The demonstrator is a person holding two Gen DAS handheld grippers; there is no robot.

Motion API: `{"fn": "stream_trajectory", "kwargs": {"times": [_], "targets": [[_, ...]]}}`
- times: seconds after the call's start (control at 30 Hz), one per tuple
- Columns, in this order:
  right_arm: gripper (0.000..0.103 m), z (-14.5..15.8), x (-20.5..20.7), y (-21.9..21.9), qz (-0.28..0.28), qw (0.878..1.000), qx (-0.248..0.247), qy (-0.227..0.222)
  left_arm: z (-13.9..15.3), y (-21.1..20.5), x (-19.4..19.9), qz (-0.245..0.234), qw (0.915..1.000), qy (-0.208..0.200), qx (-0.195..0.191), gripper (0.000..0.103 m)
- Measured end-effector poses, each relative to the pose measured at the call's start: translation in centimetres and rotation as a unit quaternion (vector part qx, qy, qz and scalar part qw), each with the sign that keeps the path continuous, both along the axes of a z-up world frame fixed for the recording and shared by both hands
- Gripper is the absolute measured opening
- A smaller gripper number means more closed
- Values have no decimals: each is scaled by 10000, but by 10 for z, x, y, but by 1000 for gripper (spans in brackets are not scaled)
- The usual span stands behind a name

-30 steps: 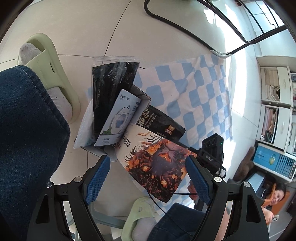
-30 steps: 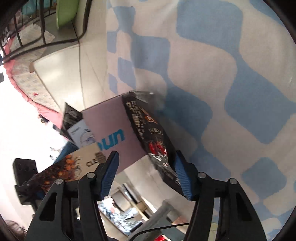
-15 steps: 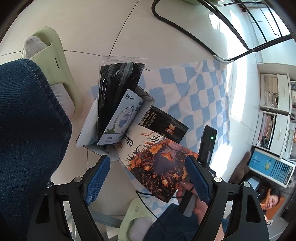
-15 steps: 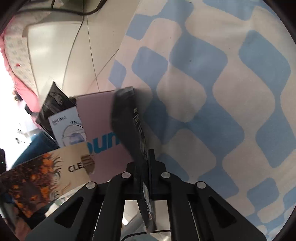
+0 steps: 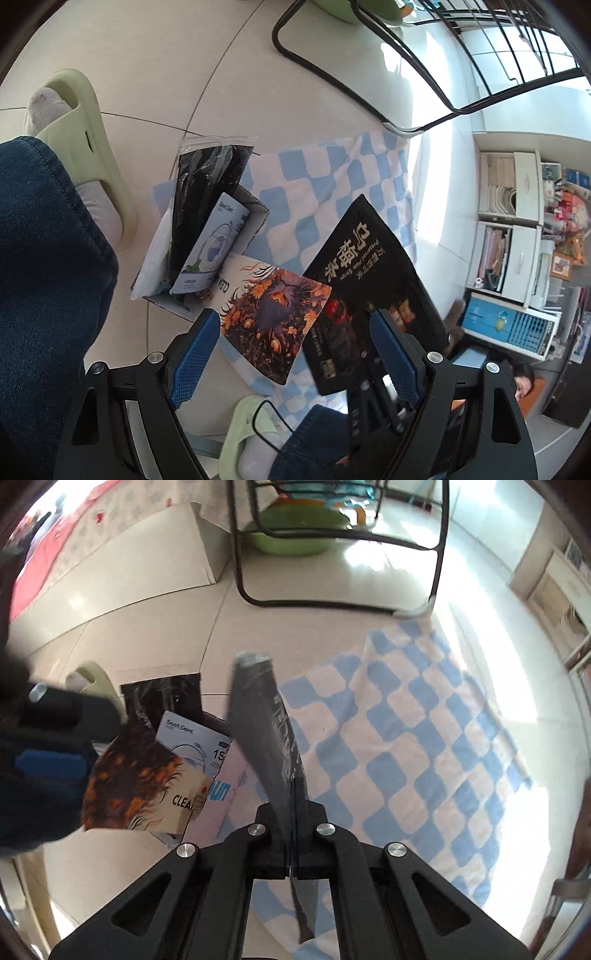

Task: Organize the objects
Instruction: 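Bring the black bag with the right gripper toward the left gripper, then close the left gripper on the black bag while the right gripper releases it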

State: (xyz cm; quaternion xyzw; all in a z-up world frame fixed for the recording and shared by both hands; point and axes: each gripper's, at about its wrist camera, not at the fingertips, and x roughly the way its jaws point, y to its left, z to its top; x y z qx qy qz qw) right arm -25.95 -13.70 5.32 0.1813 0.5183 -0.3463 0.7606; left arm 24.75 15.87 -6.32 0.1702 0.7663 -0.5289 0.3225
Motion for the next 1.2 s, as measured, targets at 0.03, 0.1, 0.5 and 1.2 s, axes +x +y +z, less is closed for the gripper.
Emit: {"fn": "stream_trajectory", "kwargs": {"times": [0.03, 0.1, 0.5, 1.2], "targets": [[1, 7, 3, 16, 190, 9993, -311, 129, 1, 1, 1, -29, 9999, 147, -28, 83], [1, 17, 5, 47, 536, 9948, -810, 312, 0, 4, 3, -81, 9990, 446, -60, 83], [1, 61, 2, 120, 1311, 9719, -1888, 503, -3, 7, 29, 307, 9812, 1902, -58, 83], [23, 91, -25, 102, 555, 9894, -1232, -531, 57, 11, -15, -1066, 9836, -149, -1445, 3]]}}
